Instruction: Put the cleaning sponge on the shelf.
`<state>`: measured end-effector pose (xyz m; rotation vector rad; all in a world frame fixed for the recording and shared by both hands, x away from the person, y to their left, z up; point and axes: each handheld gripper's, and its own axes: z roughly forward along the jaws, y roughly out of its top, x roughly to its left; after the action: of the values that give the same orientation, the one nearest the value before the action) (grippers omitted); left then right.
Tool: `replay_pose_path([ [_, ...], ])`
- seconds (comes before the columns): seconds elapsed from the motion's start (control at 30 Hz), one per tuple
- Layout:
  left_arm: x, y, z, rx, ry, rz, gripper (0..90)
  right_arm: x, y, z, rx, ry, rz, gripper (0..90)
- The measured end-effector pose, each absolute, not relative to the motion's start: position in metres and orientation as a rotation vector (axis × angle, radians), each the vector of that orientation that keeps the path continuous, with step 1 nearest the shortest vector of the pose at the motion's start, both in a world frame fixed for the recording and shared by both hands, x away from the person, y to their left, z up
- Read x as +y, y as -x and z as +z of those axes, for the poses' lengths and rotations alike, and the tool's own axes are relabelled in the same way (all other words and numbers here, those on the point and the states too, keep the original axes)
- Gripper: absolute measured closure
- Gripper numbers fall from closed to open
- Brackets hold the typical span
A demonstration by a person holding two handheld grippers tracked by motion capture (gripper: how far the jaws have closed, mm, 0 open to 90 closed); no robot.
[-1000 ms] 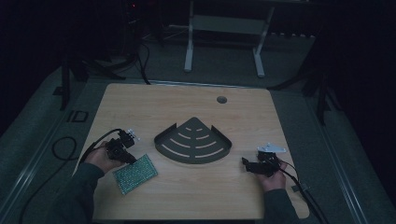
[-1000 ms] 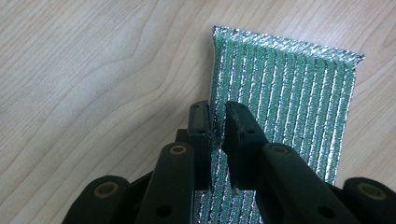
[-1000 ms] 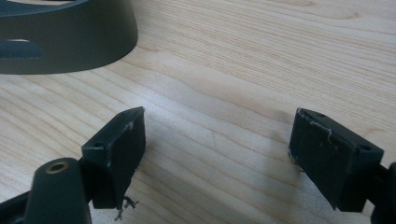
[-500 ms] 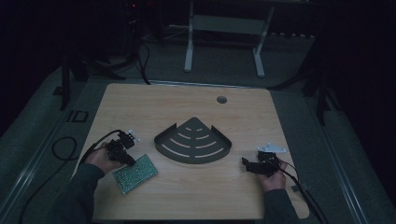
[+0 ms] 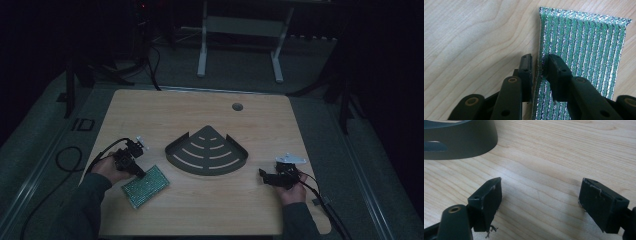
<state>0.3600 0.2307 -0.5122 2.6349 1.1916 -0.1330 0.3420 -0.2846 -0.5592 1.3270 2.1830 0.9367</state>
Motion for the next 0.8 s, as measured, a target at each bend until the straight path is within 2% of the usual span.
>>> replay_pose_path([
  [0.17,0.232,-0.362,-0.514,1.195,-2.618,-0.200,82.1,-0.285,-0.342,-0.559,2.183,-1.327,0.937,18.3],
  [0.4,0.232,-0.363,-0.513,1.204,-2.618,-0.195,89.1,-0.285,-0.342,-0.559,2.183,-1.327,0.937,18.3],
  [0.6,0.231,-0.363,-0.509,1.195,-2.606,-0.225,90.0,-0.285,-0.342,-0.559,2.183,-1.327,0.936,18.3],
  [0.8,0.230,-0.363,-0.497,1.186,-2.585,-0.183,90.0,-0.285,-0.342,-0.559,2.183,-1.327,0.937,18.3],
])
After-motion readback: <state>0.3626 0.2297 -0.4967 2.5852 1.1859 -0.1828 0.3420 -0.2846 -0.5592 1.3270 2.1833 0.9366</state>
